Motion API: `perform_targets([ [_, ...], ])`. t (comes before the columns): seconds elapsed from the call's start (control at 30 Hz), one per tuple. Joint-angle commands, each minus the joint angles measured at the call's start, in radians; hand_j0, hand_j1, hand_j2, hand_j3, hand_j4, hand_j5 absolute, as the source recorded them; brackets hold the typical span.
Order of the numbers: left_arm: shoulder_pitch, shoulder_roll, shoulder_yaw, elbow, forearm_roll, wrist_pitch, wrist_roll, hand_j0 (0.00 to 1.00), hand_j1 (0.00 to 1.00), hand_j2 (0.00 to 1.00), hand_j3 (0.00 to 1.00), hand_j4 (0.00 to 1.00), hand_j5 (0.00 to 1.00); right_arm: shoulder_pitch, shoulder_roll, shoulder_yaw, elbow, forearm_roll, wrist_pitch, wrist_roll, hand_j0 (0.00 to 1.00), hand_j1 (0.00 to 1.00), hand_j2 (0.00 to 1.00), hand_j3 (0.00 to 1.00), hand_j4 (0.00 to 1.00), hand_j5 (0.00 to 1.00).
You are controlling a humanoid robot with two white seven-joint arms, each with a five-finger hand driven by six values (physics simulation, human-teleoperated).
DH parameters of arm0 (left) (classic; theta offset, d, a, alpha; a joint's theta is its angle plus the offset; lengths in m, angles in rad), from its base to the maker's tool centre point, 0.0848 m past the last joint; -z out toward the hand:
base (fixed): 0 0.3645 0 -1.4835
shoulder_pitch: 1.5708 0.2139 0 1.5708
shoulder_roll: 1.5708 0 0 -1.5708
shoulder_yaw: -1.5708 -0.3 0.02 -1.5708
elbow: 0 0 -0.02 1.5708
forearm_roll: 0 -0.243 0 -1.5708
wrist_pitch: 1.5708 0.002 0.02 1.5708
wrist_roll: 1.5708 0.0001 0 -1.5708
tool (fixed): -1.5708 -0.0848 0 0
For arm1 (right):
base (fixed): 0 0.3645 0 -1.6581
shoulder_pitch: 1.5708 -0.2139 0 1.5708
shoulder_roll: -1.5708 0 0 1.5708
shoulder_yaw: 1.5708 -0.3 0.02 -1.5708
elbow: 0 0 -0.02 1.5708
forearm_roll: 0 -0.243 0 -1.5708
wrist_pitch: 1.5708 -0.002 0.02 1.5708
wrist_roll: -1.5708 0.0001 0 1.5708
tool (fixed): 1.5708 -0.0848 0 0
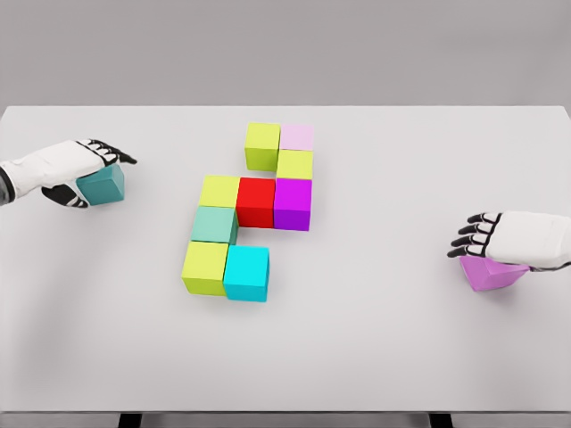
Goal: Assemble the squares on the desktop into the number 2
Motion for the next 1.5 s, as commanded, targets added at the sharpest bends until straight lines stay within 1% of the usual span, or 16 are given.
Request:
perform_targets([
  [0.0, -0.002, 0.002, 0.002, 0.001, -0.008, 0.001, -0.001, 0.78, 0.78, 0.78, 0.78, 0.78, 0.78, 0.0, 0.001, 0.004, 0.002, 0.001, 0.001, 0.0, 1.0, 1.0, 1.0, 1.0, 1.0, 1.0],
  [0.03, -0.003, 0.002, 0.002, 0.001, -0.023, 0.001, -0.001, 0.72, 0.72, 0.72, 0.72, 0.72, 0.72, -0.002, 0.001, 0.007, 0.0, 0.007, 0.001, 0.0, 1.0, 1.0, 1.0, 1.0, 1.0, 1.0],
  [0.1, -0.005, 0.002, 0.002, 0.001, -0.031, 0.001, -0.002, 0.65, 0.65, 0.65, 0.65, 0.65, 0.65, -0.002, 0.001, 0.007, -0.004, 0.033, 0.001, 0.0, 0.99, 0.99, 0.99, 0.99, 0.99, 0.99],
  [0.13, -0.005, 0.002, 0.002, -0.001, -0.031, 0.001, -0.007, 0.64, 0.64, 0.64, 0.64, 0.64, 0.64, -0.002, 0.001, 0.005, -0.004, 0.037, 0.001, 0.014, 0.94, 0.94, 0.94, 0.94, 0.94, 0.94],
  [0.17, -0.008, 0.0, 0.002, -0.001, -0.031, 0.001, -0.008, 0.64, 0.64, 0.64, 0.64, 0.64, 0.64, -0.002, 0.001, 0.001, -0.004, 0.032, 0.001, 0.07, 0.82, 0.82, 0.82, 0.82, 0.82, 0.82],
  [0.2, -0.008, 0.0, 0.002, -0.001, -0.031, 0.001, -0.008, 0.63, 0.63, 0.63, 0.63, 0.63, 0.63, -0.002, 0.001, -0.002, -0.006, 0.024, 0.001, 0.104, 0.77, 0.77, 0.77, 0.77, 0.77, 0.77],
  [0.23, -0.008, 0.0, 0.002, -0.001, -0.031, 0.001, -0.008, 0.63, 0.63, 0.63, 0.63, 0.63, 0.63, -0.002, 0.001, -0.004, -0.006, 0.023, 0.001, 0.109, 0.72, 0.72, 0.72, 0.72, 0.72, 0.72],
  [0.37, -0.011, 0.002, 0.002, -0.002, -0.031, 0.001, -0.008, 0.63, 0.63, 0.63, 0.63, 0.63, 0.63, -0.002, -0.001, -0.005, -0.007, 0.021, 0.001, 0.11, 0.68, 0.68, 0.68, 0.68, 0.68, 0.68],
  [0.5, -0.018, 0.0, 0.002, -0.005, -0.031, 0.001, -0.008, 0.64, 0.64, 0.64, 0.64, 0.64, 0.64, -0.005, -0.004, -0.028, -0.015, 0.006, 0.001, 0.11, 0.68, 0.68, 0.68, 0.68, 0.68, 0.68],
  [0.6, -0.022, 0.0, 0.003, -0.008, -0.031, 0.001, -0.008, 0.64, 0.64, 0.64, 0.64, 0.64, 0.64, -0.009, -0.015, -0.05, -0.059, -0.002, 0.001, 0.112, 0.68, 0.68, 0.68, 0.68, 0.68, 0.68],
  [0.73, -0.031, -0.017, 0.003, -0.004, -0.031, 0.001, -0.008, 0.64, 0.64, 0.64, 0.64, 0.64, 0.64, -0.021, -0.015, -0.051, -0.061, -0.011, 0.001, 0.11, 0.69, 0.69, 0.69, 0.69, 0.69, 0.69],
  [0.87, -0.035, -0.018, 0.003, -0.001, -0.031, 0.001, -0.008, 0.64, 0.64, 0.64, 0.64, 0.64, 0.64, -0.025, -0.018, -0.07, -0.093, -0.023, 0.001, 0.112, 0.69, 0.69, 0.69, 0.69, 0.69, 0.69],
  [1.13, -0.064, -0.038, 0.003, 0.001, -0.031, 0.001, -0.008, 0.64, 0.64, 0.64, 0.64, 0.64, 0.64, -0.028, -0.015, -0.074, -0.116, -0.046, 0.001, 0.112, 0.69, 0.69, 0.69, 0.69, 0.69, 0.69],
  [1.33, -0.097, -0.084, 0.003, 0.05, -0.037, 0.001, -0.01, 0.64, 0.64, 0.64, 0.64, 0.64, 0.64, -0.058, 0.007, -0.074, -0.121, -0.075, 0.001, 0.114, 0.69, 0.69, 0.69, 0.69, 0.69, 0.69],
  [1.4, -0.117, -0.109, 0.003, 0.079, -0.038, 0.001, -0.016, 0.64, 0.64, 0.64, 0.64, 0.64, 0.64, -0.06, 0.027, -0.074, -0.132, -0.077, 0.001, 0.112, 0.69, 0.69, 0.69, 0.69, 0.69, 0.69],
  [1.47, -0.127, -0.123, 0.003, 0.085, -0.038, 0.001, -0.016, 0.64, 0.64, 0.64, 0.64, 0.64, 0.64, -0.061, 0.047, -0.073, -0.132, -0.089, 0.001, 0.114, 0.69, 0.69, 0.69, 0.69, 0.69, 0.69],
])
